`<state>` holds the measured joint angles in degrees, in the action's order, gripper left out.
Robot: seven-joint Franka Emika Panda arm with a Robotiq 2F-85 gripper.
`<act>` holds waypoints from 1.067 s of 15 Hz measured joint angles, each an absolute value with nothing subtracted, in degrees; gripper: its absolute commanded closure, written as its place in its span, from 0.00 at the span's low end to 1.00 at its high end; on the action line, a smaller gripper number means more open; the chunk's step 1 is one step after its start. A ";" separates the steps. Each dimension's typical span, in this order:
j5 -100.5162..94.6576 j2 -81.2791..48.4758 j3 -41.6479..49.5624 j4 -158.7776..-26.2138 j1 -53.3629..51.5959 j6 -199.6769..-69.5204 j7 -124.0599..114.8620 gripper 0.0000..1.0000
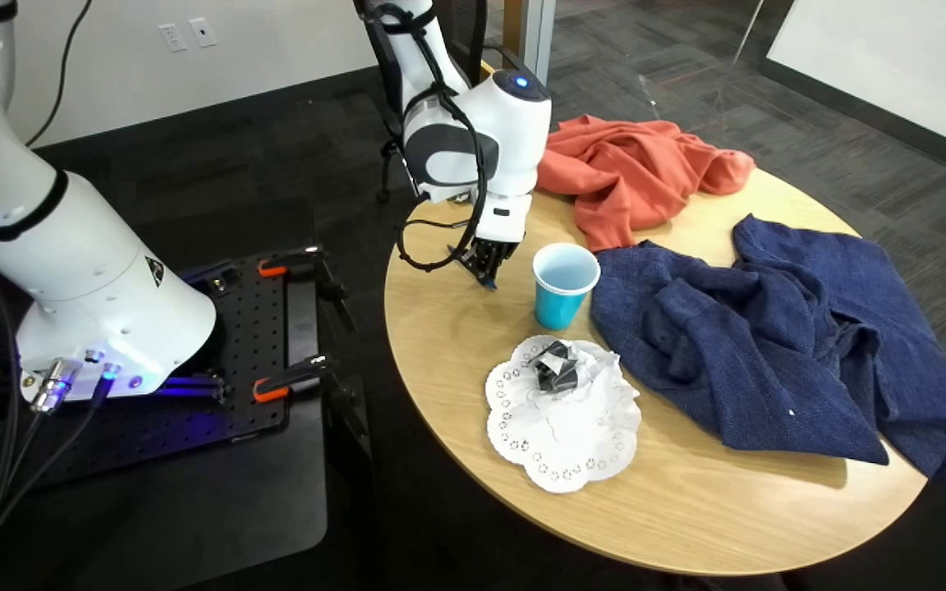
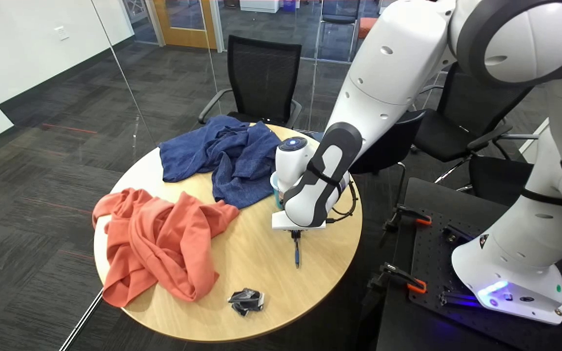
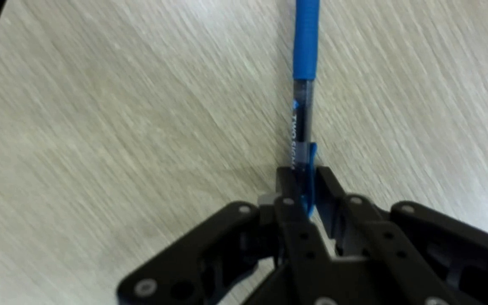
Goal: Put the pen inside the cup
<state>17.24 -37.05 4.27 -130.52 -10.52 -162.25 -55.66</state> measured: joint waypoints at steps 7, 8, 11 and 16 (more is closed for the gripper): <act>16.26 -30.84 5.17 -131.26 -14.30 -162.24 -56.02 0.96; 15.77 -29.18 5.73 -131.70 -15.04 -162.24 -56.65 0.96; 12.05 -24.03 8.64 -133.36 -17.03 -162.19 -59.64 0.96; -1.90 -17.04 15.77 -135.71 -20.21 -161.60 -70.70 0.96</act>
<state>-1.90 -17.04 15.77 -135.71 -20.21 -161.60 -70.70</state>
